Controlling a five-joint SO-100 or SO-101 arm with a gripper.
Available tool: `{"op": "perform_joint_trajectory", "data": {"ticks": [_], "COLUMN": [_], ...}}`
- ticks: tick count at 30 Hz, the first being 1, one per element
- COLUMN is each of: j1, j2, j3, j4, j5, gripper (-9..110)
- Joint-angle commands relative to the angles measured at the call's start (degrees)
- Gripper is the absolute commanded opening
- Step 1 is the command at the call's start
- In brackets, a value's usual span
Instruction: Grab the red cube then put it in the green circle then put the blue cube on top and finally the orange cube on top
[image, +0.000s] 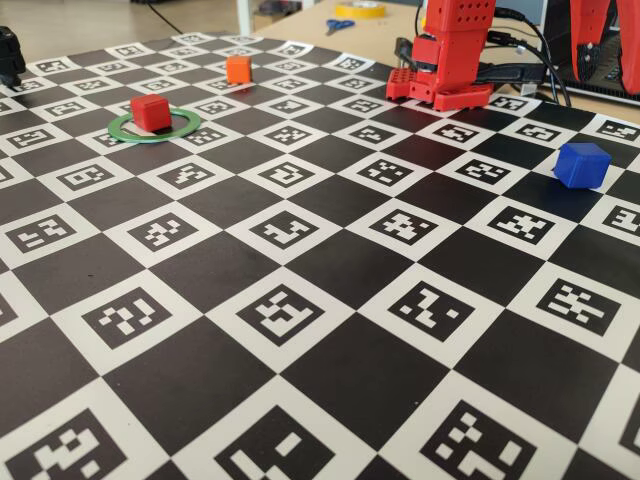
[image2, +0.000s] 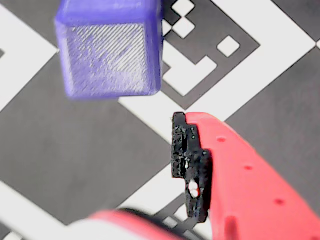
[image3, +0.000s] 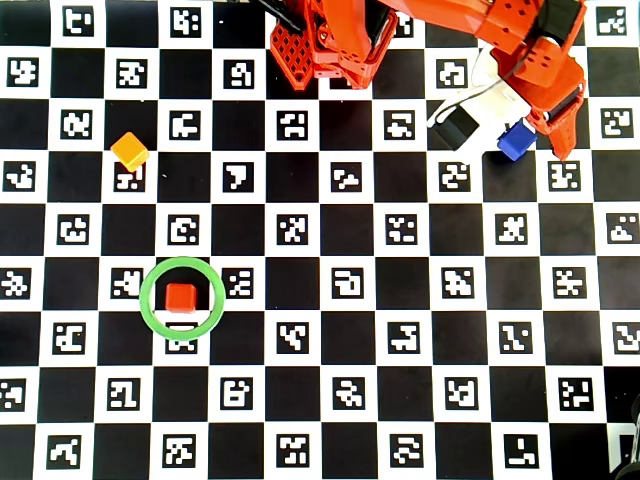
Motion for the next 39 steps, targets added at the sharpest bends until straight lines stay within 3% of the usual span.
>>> {"op": "perform_joint_trajectory", "data": {"ticks": [1, 15, 39], "j1": [-0.8, -3.4, -0.7], "j2": [-1.3, -9.1, -14.1], "j3": [0.2, 3.2, -0.4], "j4": [-2.5, -11.3, -12.4], "j5": [0.5, -0.4, -3.0], "gripper": [42, 42, 40]}}
